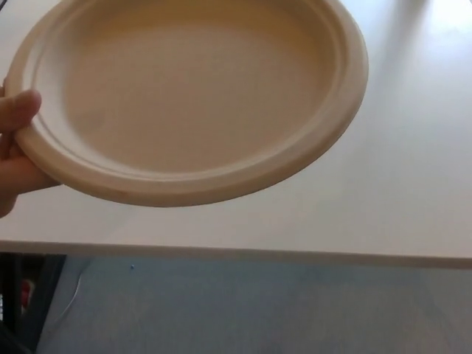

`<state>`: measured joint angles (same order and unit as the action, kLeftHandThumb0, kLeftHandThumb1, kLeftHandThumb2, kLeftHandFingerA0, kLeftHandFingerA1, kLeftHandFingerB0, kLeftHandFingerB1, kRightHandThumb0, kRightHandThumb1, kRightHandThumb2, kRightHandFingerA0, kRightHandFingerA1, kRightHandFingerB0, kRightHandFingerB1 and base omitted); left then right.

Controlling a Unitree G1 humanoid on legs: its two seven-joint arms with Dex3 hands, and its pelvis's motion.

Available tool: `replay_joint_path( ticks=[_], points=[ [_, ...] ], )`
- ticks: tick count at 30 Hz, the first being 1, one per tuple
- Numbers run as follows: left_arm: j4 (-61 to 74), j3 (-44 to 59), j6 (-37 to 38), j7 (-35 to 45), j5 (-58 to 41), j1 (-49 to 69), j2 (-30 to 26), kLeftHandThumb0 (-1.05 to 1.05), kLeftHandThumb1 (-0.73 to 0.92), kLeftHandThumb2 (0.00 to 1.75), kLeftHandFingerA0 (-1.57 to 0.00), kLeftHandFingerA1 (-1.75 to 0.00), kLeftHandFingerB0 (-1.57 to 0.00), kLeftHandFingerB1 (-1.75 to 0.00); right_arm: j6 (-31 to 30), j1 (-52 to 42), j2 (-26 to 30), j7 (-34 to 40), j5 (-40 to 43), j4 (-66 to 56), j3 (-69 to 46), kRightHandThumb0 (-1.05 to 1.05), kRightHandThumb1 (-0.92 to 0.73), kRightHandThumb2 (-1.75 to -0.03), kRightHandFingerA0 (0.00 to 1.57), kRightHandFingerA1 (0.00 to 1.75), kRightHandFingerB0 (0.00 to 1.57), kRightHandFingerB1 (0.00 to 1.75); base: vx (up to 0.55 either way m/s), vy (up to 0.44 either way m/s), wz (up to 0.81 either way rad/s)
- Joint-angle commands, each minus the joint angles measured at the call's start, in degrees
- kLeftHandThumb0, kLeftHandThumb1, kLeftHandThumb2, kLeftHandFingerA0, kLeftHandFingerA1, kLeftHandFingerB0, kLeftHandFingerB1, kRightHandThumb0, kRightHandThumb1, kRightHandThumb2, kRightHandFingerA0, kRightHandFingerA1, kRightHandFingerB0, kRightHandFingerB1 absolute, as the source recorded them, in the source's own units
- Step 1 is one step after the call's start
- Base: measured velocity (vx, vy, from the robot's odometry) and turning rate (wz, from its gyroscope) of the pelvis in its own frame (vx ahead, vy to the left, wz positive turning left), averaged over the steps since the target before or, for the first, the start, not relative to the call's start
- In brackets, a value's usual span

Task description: A person passes a plate to the robot and the robot grabs it with its left hand and places it at the centre of the table infront of it

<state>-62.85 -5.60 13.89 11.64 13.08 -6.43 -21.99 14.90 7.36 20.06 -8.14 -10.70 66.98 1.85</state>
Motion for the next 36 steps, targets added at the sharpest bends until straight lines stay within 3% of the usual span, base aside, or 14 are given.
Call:
replay_joint_path(
  ticks=[1, 8, 12, 17, 18, 20, 21, 22, 28, 29, 33, 34, 35, 36],
  points=[
    [8.66, -1.56, 8.65, -3.22, 1.92, 5.53, -2.11, -0.76, 0.66, 0.6, -0.26, -0.34, -0.21, -0.3, 3.38, -0.4, 1.35, -1.28, 0.36, 1.35, -0.16, -0.92, -0.82, -0.66, 0.19, 0.58, 0.16, 0.47, 0.0, 0.0, 0.0],
    [51.55, 2.58, 25.32, -10.07, 3.74, 28.46, -1.56, -0.7, 0.6, 0.59, -0.29, -0.37, -0.23, -0.33, 2.61, 0.64, 1.54, -0.67, -0.44, 1.67, 0.37, -0.87, -0.82, -0.65, 0.21, 0.57, 0.18, 0.46, 0.0, 0.0, 0.0],
    [70.91, 6.94, 34.99, -12.22, 7.63, 37.65, 1.44, -0.76, 0.51, 0.81, -0.3, -0.48, -0.25, -0.43, 2.69, 1.07, 1.86, -0.52, -0.74, 1.56, 0.55, -0.91, -0.82, -0.66, 0.24, 0.57, 0.19, 0.45, 0.0, 0.0, 0.0],
    [84.2, 12.0, 43.67, -11.79, 8.85, 42.48, 6.05, -0.74, 0.64, 0.6, -0.42, -0.42, -0.29, -0.33, 2.37, 1.27, 1.77, -0.83, -0.52, 1.66, 0.41, -0.9, -0.82, -0.65, 0.23, 0.57, 0.19, 0.46, 0.0, 0.0, 0.0],
    [87.61, 12.72, 44.2, -10.97, 8.12, 43.44, 6.66, -0.76, 0.52, 0.86, -0.34, -0.52, -0.21, -0.43, 2.29, 1.4, 1.79, -0.72, -0.59, 1.9, 0.43, -0.84, -0.62, -1.08, 0.22, 0.6, 0.14, 0.52, 0.0, 0.0, 0.0],
    [95.19, 14.25, 47.26, -10.97, 5.69, 43.71, 10.65, -0.76, 0.61, 0.59, -0.45, -0.48, -0.3, -0.34, 2.34, 1.4, 1.82, -0.74, -0.65, 1.94, 0.48, -0.84, -0.62, -1.08, 0.21, 0.6, 0.14, 0.52, 0.0, 0.0, 0.0],
    [96.35, 14.29, 48.11, -11.22, 5.19, 43.64, 11.86, -0.74, 0.61, 0.59, -0.47, -0.47, -0.33, -0.35, 2.34, 1.43, 1.84, -0.79, -0.67, 1.99, 0.51, -0.9, -0.82, -0.66, 0.23, 0.57, 0.19, 0.46, 0.0, 0.0, 0.0],
    [97.78, 14.47, 49.43, -11.52, 4.38, 42.41, 13.2, -0.63, 0.63, 0.59, -0.48, -0.46, -0.32, -0.34, 2.35, 1.44, 1.89, -0.83, -0.76, 2.02, 0.58, -0.92, -0.81, -0.66, 0.22, 0.57, 0.18, 0.46, 0.0, 0.0, 0.0],
    [102.43, 10.24, 50.28, -12.93, 0.19, 31.45, 17.06, -0.49, 0.5, 0.8, -0.41, -0.54, -0.34, -0.5, 2.29, 1.77, 2.04, -0.97, -0.61, 2.01, 0.43, -0.87, -0.82, -0.65, 0.21, 0.56, 0.18, 0.45, 0.0, 0.0, 0.0],
    [102.15, 9.18, 50.91, -13.42, -0.15, 29.12, 18.31, -0.36, 0.6, 0.57, -0.53, -0.48, -0.47, -0.43, 2.2, 1.86, 2.09, -0.84, -0.72, 2.03, 0.5, -0.86, -0.83, -0.65, 0.22, 0.56, 0.19, 0.46, 0.0, 0.0, 0.0],
    [110.47, 4.98, 41.44, -12.37, -3.17, 25.01, 18.59, -0.41, 0.79, 0.63, -0.45, -0.67, -0.47, -0.55, 2.22, 1.76, 2.06, -1.16, -0.32, 2.03, 0.18, -0.86, -0.82, -0.65, 0.21, 0.55, 0.18, 0.45, 0.0, 0.0, 0.0],
    [112.97, 5.11, 38.81, -11.51, -5.14, 24.67, 17.29, -0.44, 0.61, 0.92, -0.46, -0.73, -0.37, -0.6, 2.26, 1.76, 2.07, -1.26, -0.26, 2.03, 0.14, -0.86, -0.82, -0.65, 0.21, 0.55, 0.18, 0.45, 0.0, 0.0, 0.0],
    [113.88, 5.37, 37.91, -11.16, -5.72, 24.54, 16.93, -0.44, 0.61, 0.92, -0.46, -0.73, -0.37, -0.6, 2.28, 1.75, 2.08, -1.3, -0.24, 2.03, 0.12, -0.86, -0.82, -0.65, 0.21, 0.55, 0.18, 0.45, 0.0, 0.0, 0.0],
    [116.95, 9.11, 34.89, -7.85, -14.97, 24.22, 8.53, -0.37, 0.72, 0.61, -0.06, -0.72, -0.13, -0.48, 2.27, 1.72, 2.09, -1.32, -0.18, 2.06, 0.06, -0.85, -0.83, -0.65, 0.19, 0.55, 0.18, 0.45, 0.0, 0.0, 0.0]
  ],
)
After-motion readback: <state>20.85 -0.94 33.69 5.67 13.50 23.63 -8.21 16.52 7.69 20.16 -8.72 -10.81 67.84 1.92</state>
